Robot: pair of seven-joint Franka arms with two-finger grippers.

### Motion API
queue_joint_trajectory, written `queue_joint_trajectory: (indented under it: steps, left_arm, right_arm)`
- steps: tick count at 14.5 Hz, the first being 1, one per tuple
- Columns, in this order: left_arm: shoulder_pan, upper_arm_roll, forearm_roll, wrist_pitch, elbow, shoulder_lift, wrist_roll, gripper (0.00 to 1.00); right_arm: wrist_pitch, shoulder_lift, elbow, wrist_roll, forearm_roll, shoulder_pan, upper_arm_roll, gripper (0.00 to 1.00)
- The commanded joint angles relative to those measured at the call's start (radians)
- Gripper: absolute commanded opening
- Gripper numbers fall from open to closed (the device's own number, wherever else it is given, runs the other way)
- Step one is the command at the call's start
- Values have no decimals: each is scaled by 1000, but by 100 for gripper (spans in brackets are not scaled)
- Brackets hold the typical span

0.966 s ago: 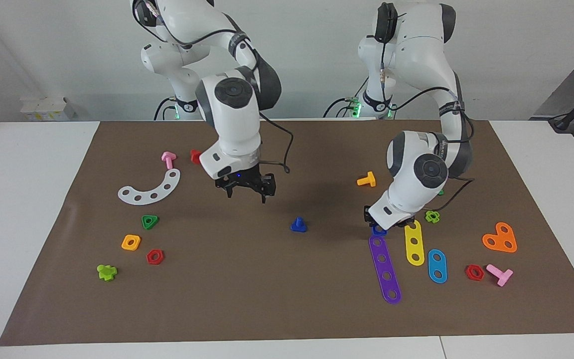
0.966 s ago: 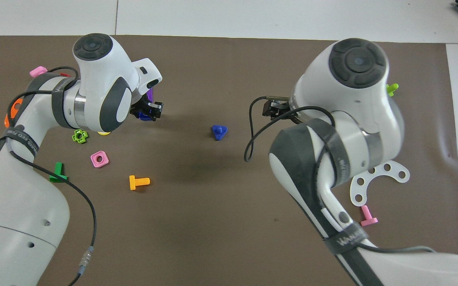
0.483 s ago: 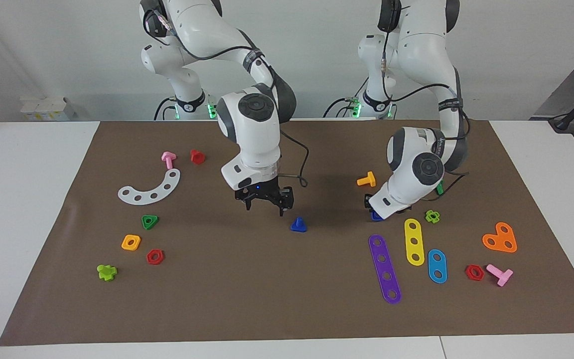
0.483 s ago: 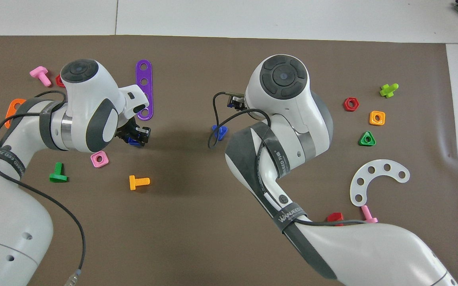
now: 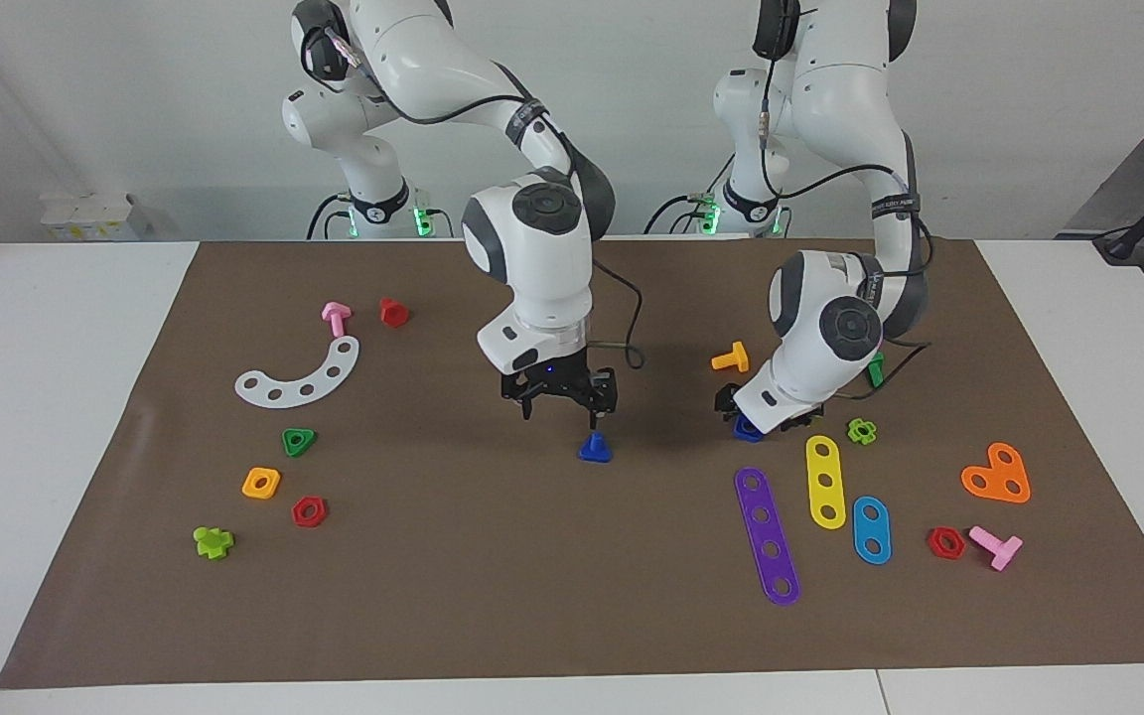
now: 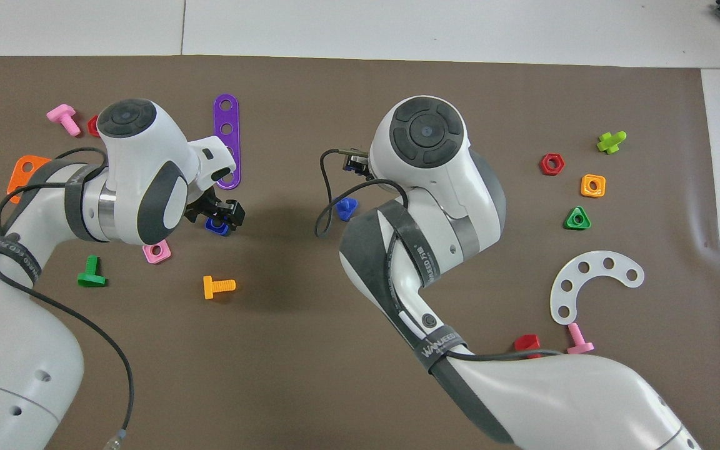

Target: Unscrew and place screws in storage area

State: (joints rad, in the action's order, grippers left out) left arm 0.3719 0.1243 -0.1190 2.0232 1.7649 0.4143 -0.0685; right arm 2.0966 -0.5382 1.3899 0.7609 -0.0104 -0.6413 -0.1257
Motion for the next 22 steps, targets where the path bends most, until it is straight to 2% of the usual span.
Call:
queue_joint_trajectory:
  steps: [1, 5, 10, 15, 16, 17, 18, 20, 22]
  left_arm:
    - [-34, 3, -7, 46, -18, -14, -11, 100]
    - [-56, 3, -5, 72, -88, 23, -8, 100]
    - [-39, 0, -18, 106, -96, 31, -8, 100]
    - [-25, -3, -2, 121, -120, 37, -1, 100]
    - [-27, -3, -5, 115, -139, 44, -1, 100]
    - [-33, -3, -8, 80, -163, 49, -1, 100]
    - [-47, 1, -11, 24, -209, 69, -1, 100]
    - [-96, 3, -14, -87, -342, 87, -1, 100]
    - [-140, 9, -11, -171, -396, 71, 1, 100]
  right_arm:
    - [55, -92, -75, 12, 14, -18, -2, 100]
    - [97, -94, -31, -37, 12, -50, -2, 100]
    - [118, -94, 44, -48, 20, -69, -3, 96]
    - [192, -92, 95, -60, 20, -74, -3, 62]
    - [189, -92, 95, -61, 21, -72, -3, 62]
    - [197, -92, 95, -61, 23, -74, -3, 52]
    - [198, -92, 97, -61, 32, -74, -3, 49]
    - [209, -92, 109, -63, 41, -70, -3, 49]
    - [238, -92, 136, -75, 43, -72, -3, 49]
